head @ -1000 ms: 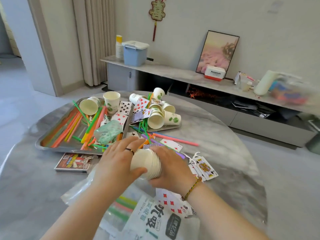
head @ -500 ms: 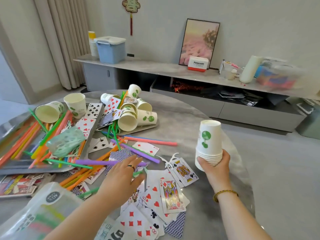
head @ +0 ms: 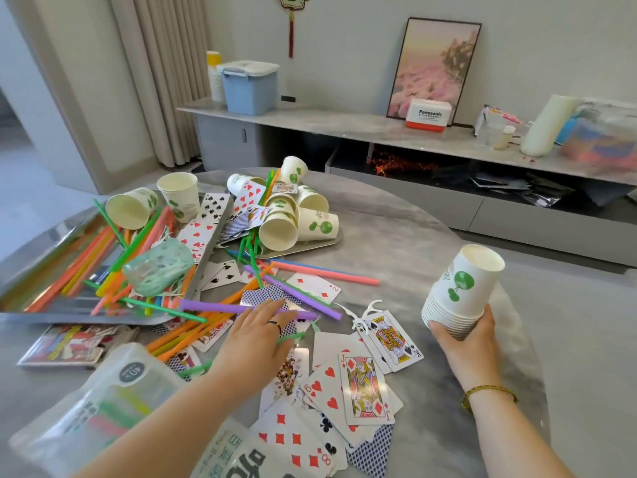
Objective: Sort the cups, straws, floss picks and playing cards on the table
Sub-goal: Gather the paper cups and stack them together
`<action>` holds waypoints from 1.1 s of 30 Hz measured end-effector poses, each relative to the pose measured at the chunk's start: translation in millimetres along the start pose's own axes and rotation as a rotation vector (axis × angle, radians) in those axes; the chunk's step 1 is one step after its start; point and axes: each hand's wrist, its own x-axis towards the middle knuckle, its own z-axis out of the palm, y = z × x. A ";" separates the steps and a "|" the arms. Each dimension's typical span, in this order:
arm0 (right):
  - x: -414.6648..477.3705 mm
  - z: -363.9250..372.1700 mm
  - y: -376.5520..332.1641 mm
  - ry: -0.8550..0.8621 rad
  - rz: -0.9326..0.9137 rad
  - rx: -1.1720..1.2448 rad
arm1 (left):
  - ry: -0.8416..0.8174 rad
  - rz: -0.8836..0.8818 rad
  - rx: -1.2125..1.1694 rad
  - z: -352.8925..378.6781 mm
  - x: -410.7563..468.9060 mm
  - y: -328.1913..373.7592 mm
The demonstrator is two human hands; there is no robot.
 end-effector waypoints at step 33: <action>41.0 171.4 -169.0 -0.400 -0.553 -0.687 | -0.015 -0.200 -0.206 -32.7 49.0 -122.8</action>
